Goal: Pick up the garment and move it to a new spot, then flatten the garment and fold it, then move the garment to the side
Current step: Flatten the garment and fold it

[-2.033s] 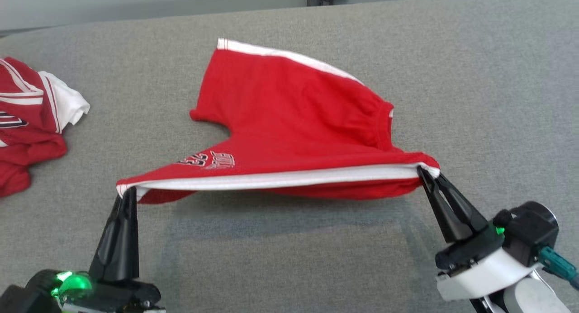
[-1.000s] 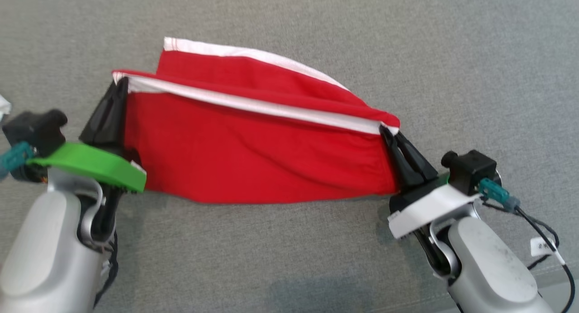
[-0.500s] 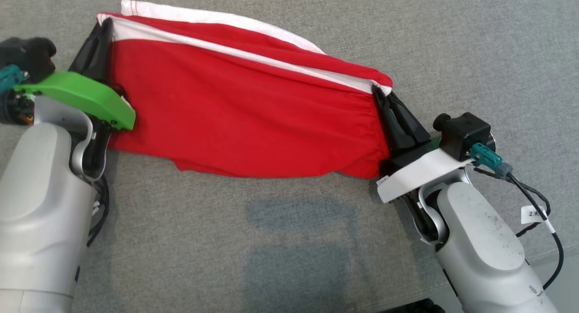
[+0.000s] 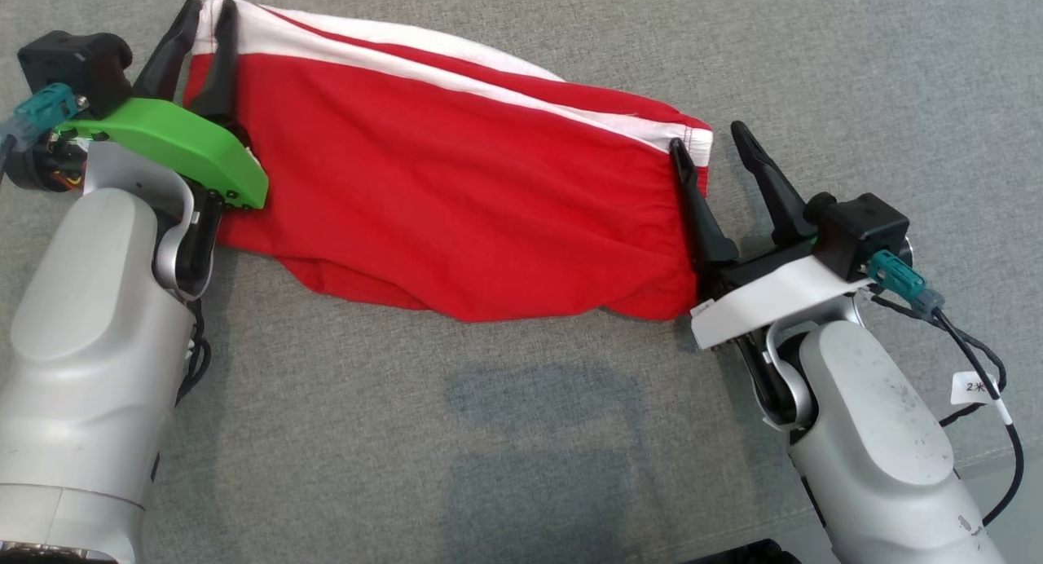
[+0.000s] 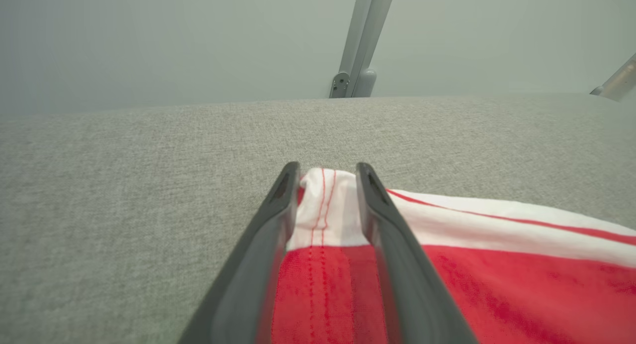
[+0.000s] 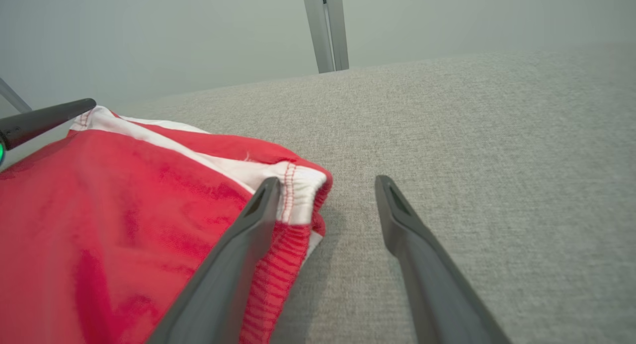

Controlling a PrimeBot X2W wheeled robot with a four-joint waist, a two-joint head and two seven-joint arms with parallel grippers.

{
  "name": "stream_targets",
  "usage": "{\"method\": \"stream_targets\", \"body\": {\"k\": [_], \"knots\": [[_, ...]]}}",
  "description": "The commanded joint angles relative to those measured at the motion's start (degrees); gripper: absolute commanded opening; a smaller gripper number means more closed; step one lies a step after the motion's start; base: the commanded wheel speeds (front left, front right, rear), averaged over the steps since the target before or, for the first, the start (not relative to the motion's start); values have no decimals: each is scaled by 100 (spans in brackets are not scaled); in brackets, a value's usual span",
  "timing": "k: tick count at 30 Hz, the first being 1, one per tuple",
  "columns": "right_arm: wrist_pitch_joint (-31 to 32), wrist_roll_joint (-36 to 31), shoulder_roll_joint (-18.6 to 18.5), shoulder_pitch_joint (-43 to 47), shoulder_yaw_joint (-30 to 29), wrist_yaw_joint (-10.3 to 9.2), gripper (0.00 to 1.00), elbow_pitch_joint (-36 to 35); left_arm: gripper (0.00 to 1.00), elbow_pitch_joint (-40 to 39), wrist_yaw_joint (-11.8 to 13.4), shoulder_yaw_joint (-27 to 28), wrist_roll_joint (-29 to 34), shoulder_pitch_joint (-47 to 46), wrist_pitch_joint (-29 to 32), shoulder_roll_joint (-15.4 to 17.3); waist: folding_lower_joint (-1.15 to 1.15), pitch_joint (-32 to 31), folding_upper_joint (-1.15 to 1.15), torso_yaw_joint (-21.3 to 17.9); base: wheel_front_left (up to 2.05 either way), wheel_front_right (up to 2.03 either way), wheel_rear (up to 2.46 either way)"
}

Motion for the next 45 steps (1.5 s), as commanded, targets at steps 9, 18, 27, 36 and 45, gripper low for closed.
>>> {"method": "stream_targets", "body": {"k": [9, 18, 27, 36, 45], "knots": [[-19, -240, 45, 616, -500, -8, 100, -298, 100, -371, -23, -229, -270, 679, -69, 46, 0, -486, 0, 197, 0, 0, 0], [-19, -480, 6, 1199, -980, -8, 100, -737, 100, -990, 227, -74, -730, 1770, 425, 270, 0, -952, 0, 313, 0, 0, 0], [19, -484, 14, 1338, -968, -8, 100, -918, 100, -1316, 496, -28, -1117, 2165, 1167, 318, 0, -1049, 0, 185, 0, 0, 0], [11, -393, 10, 1338, -867, -8, 100, -969, 100, -1049, 712, -124, -1116, 2165, 1601, 403, 0, -1028, 0, -2, 0, 0, 0], [-1, -377, 18, 1372, -893, -8, 100, -923, 0, -1031, 496, -328, -1083, 2234, 1572, 298, 0, -1177, 0, 11, 0, 0, 0]]}}
